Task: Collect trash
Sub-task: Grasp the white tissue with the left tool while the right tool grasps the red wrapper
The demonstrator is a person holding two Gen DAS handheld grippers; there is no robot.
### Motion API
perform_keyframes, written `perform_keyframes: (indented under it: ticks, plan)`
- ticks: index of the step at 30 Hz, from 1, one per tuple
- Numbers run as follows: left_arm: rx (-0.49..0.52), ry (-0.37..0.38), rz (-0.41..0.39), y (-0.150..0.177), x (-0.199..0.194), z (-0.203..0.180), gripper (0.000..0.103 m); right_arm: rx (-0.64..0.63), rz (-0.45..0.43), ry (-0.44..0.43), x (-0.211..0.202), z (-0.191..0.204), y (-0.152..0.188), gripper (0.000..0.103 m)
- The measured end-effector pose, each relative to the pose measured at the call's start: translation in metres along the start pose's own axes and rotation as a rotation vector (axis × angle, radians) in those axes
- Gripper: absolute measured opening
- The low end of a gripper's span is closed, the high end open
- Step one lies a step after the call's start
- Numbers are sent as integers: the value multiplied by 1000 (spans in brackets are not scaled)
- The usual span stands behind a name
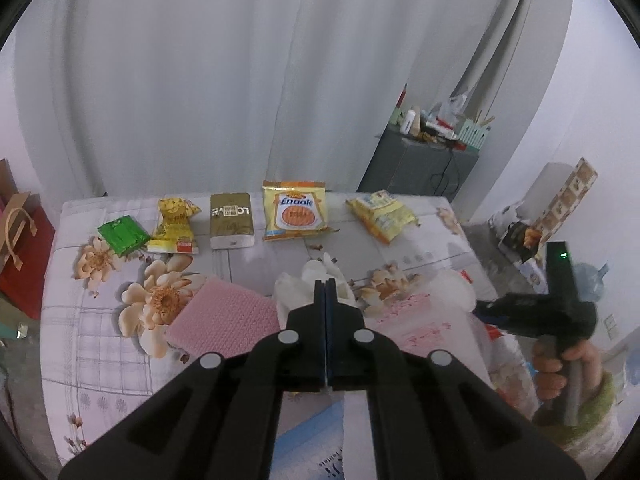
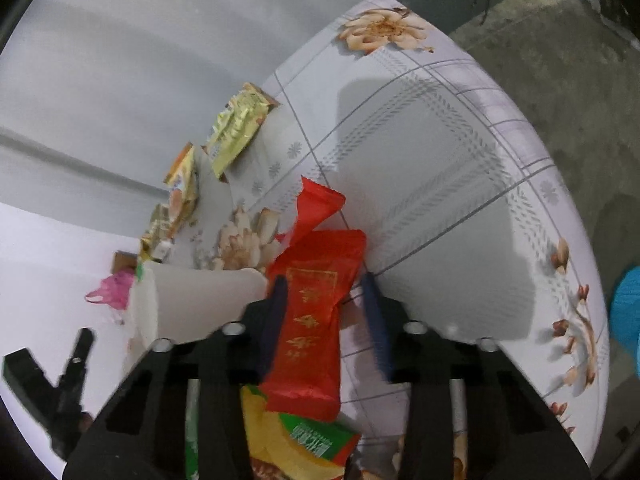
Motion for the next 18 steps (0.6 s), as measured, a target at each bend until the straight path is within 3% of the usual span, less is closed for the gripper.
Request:
perform_keyframes:
  ticks: [2, 8, 13, 15, 18]
  plan:
    - [-6, 7, -15, 1, -8, 1, 0, 9, 0, -7, 0, -3, 2, 9]
    - [-22, 18, -56, 0, -29, 6, 0, 20, -48, -22, -23, -11, 8, 6]
    - [-90, 40, 10, -3, -13, 16, 1, 30, -85, -53, -41, -12, 16, 5]
    - [-109, 54, 57, -4, 2, 17, 19, 42, -92, -61, -43, -14, 22, 5]
    - [-98, 33, 92, -9, 22, 12, 21, 62, -105, -73, -47, -17, 27, 5]
Point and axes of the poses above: each gripper's, at about its wrist camera, not at the fingertips, and x roughly the way its jaws point, z to its left, y to its underside, the point moved 2 cm from there along x, roughly the way its jaws point, and after that the axes turned 3 degrees about -z, right-handed, at the moved point
